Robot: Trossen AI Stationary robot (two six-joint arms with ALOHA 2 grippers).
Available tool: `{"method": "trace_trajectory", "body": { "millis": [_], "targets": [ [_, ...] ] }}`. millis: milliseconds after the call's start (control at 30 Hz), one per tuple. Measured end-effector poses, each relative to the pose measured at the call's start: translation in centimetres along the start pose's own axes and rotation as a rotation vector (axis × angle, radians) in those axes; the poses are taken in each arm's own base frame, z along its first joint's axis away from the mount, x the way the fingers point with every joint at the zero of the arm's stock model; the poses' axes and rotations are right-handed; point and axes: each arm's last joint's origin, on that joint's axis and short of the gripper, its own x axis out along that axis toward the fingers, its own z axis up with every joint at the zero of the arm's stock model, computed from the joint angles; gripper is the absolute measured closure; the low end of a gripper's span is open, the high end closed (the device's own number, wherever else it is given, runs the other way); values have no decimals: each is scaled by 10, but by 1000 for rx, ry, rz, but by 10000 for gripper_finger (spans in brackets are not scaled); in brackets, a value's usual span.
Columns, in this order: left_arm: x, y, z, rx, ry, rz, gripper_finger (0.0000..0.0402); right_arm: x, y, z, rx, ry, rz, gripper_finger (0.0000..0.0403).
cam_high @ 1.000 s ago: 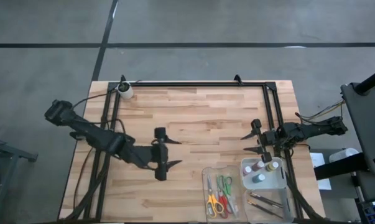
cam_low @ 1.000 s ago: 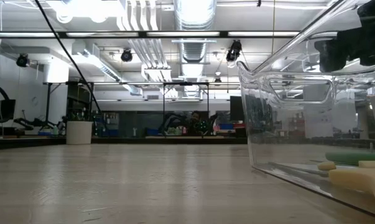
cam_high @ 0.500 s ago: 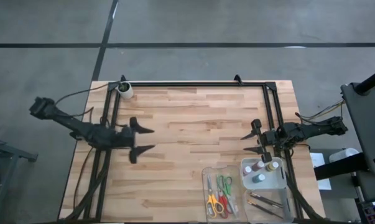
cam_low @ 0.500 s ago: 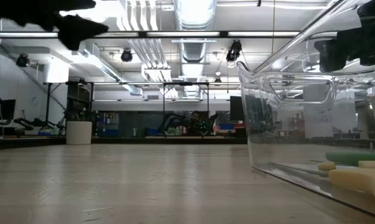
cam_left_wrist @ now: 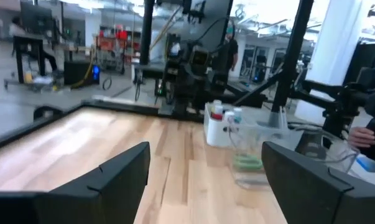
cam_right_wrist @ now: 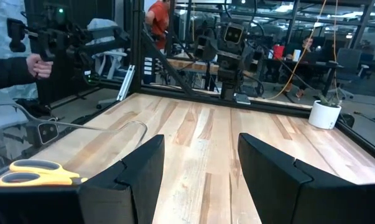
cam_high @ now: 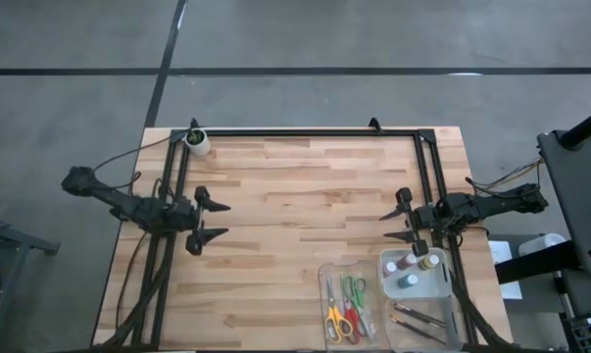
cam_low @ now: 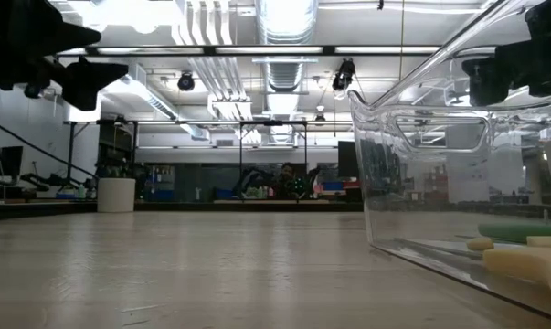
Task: Pick & Place Paint Supplies
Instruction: Return to Home Position
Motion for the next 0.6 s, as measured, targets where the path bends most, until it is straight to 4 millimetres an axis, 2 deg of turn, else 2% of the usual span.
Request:
{"method": "trace_trajectory", "body": {
  "millis": [233, 367, 600],
  "targets": [
    [-11, 5, 1, 17, -24, -6, 88, 0, 0, 0, -3, 0, 0, 202],
    [-12, 3, 1, 48, -17, -61, 88, 0, 0, 0, -4, 3, 1, 202],
    [-12, 3, -2, -8, 13, -96, 88, 0, 0, 0, -97, 0, -1, 202]
  ]
}}
